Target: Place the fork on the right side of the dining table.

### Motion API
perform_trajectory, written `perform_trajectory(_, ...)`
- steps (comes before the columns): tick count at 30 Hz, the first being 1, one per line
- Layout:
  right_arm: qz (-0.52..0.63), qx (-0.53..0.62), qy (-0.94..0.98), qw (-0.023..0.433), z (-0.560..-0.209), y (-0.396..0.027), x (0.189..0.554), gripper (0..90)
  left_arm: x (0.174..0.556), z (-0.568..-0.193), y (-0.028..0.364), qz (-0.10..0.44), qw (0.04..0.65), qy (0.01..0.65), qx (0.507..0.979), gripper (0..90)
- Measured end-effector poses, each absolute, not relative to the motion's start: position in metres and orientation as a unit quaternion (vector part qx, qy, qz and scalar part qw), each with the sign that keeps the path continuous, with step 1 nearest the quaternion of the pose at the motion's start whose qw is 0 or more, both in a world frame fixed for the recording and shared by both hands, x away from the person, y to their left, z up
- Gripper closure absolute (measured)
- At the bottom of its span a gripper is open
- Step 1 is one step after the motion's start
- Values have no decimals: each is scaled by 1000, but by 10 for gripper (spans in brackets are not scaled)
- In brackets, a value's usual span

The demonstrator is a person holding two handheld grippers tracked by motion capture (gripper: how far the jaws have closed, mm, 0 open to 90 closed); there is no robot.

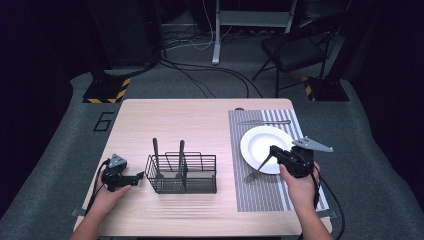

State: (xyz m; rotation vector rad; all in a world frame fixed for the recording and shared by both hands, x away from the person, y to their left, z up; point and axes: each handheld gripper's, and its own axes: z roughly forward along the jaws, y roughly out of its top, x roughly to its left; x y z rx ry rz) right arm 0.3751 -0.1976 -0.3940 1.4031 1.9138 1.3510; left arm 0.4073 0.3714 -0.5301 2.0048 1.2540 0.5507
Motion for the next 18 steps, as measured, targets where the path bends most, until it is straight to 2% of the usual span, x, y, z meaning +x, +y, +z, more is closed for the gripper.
perform_trajectory(18,498,565,634,175,-419,-238,368,830,407,-530,371,213,349,484,774,137)
